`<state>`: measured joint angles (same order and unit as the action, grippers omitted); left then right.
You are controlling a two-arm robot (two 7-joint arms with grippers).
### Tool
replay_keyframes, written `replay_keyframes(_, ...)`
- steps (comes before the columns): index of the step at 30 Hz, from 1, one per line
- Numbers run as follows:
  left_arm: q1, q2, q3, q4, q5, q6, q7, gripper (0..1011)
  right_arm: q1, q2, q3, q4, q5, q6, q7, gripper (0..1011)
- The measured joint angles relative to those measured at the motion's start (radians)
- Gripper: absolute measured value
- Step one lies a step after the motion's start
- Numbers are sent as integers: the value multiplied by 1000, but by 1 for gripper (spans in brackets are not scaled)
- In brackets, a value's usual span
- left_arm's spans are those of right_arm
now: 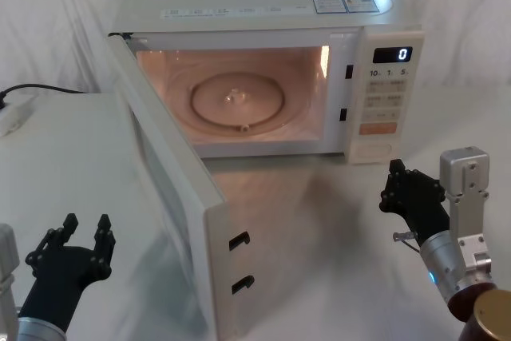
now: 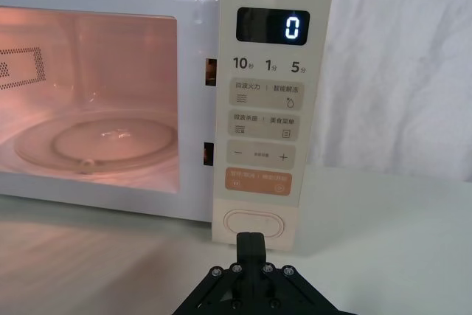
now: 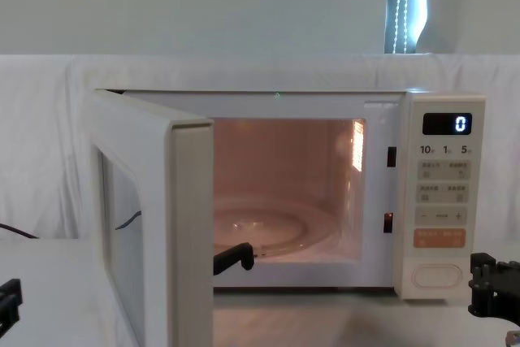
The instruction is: Press the button to open the microwave door with one hand; close the microwave door with the other hand.
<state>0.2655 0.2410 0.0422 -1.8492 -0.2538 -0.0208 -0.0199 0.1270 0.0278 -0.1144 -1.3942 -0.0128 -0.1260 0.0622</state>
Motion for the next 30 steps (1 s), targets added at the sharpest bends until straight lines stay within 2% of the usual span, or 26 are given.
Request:
replay_keyframes(1, 0, 0, 0, 0, 0, 0, 0, 482, 0, 0, 0, 0, 0, 0, 0, 0)
replay_keyframes(2, 0, 0, 0, 0, 0, 0, 0, 418, 0, 0, 0, 0, 0, 0, 0, 0)
replay_keyframes(6, 0, 0, 0, 0, 0, 0, 0, 323, 0, 0, 0, 0, 0, 0, 0, 0)
replay_keyframes(9, 0, 0, 0, 0, 0, 0, 0, 194, 0, 0, 0, 0, 0, 0, 0, 0)
replay_keyframes(10, 0, 0, 0, 0, 0, 0, 0, 194, 0, 0, 0, 0, 0, 0, 0, 0)
replay_keyframes(16, 0, 0, 0, 0, 0, 0, 0, 0, 0, 0, 0, 0, 0, 0, 0, 0)
replay_keyframes(27, 0, 0, 0, 0, 0, 0, 0, 0, 0, 0, 0, 0, 0, 0, 0, 0)
replay_keyframes(30, 16, -3, -7, -26, -8, -5, -22, 0, 0, 0, 0, 0, 0, 0, 0, 0)
